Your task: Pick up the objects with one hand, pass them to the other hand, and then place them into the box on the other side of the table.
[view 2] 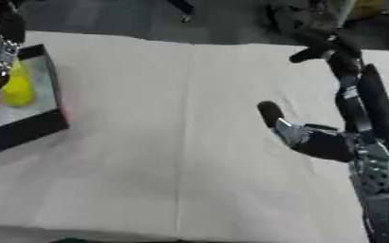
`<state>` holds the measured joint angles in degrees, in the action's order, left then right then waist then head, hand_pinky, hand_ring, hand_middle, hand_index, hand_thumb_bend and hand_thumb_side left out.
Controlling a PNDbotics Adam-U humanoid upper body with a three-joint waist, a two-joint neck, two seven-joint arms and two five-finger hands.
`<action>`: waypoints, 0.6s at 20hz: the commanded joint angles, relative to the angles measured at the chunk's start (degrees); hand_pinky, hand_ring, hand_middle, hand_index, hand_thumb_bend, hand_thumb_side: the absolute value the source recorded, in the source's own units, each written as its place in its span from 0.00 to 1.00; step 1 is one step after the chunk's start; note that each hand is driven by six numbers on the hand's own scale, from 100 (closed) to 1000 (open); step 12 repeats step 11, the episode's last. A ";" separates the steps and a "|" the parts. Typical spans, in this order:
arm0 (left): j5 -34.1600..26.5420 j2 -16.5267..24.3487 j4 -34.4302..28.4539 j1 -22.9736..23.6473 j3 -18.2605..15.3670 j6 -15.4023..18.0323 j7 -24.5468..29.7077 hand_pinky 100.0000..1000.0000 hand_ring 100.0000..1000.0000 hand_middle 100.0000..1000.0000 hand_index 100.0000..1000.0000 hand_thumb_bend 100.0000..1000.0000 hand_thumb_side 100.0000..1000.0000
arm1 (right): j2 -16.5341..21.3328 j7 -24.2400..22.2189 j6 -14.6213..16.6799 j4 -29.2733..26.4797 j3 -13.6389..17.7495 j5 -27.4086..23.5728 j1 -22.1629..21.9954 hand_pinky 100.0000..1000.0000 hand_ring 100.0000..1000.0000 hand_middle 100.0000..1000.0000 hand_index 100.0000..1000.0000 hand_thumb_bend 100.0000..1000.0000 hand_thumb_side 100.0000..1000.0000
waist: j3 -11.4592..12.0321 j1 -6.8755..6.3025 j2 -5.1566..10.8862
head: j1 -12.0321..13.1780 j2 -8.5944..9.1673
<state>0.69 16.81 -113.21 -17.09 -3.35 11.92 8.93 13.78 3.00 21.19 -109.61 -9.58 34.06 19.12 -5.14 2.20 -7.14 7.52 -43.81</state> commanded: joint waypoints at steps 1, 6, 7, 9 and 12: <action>-3.68 -2.16 -0.76 -0.62 1.01 -0.32 1.94 1.00 0.83 0.69 0.83 0.00 0.66 | -0.96 -1.35 -0.31 -0.49 1.26 -1.02 0.20 0.83 0.61 0.81 0.87 0.36 0.54 | -0.29 -0.29 0.66 | -0.52 -0.31; -5.80 -2.95 -1.32 1.19 3.24 0.07 3.50 1.00 0.83 0.69 0.83 0.00 0.67 | -2.77 -2.26 -1.06 -0.33 1.64 -2.19 -0.85 0.83 0.60 0.80 0.87 0.36 0.55 | -0.16 -0.53 0.11 | -1.14 -0.31; -5.82 -3.11 -1.35 1.48 3.57 0.01 3.88 1.00 0.83 0.69 0.83 0.00 0.68 | -2.93 -2.49 -1.12 -0.36 1.61 -2.54 -1.02 0.83 0.60 0.80 0.87 0.36 0.54 | -0.11 -0.51 0.00 | -1.38 -0.31; -5.94 -3.40 -1.38 1.65 3.96 -0.27 4.37 1.00 0.83 0.69 0.83 0.00 0.68 | -3.10 -3.01 -1.15 -0.46 1.63 -3.04 -1.34 0.83 0.60 0.80 0.87 0.36 0.54 | -0.18 -0.51 -0.14 | -1.89 -0.31; -6.00 -3.36 -1.38 1.66 4.28 -0.37 4.91 1.00 0.83 0.69 0.83 0.00 0.68 | -3.31 -3.48 -1.22 -0.65 1.82 -3.41 -1.69 0.84 0.59 0.79 0.87 0.37 0.54 | -0.04 -0.57 -0.25 | -2.52 -0.31</action>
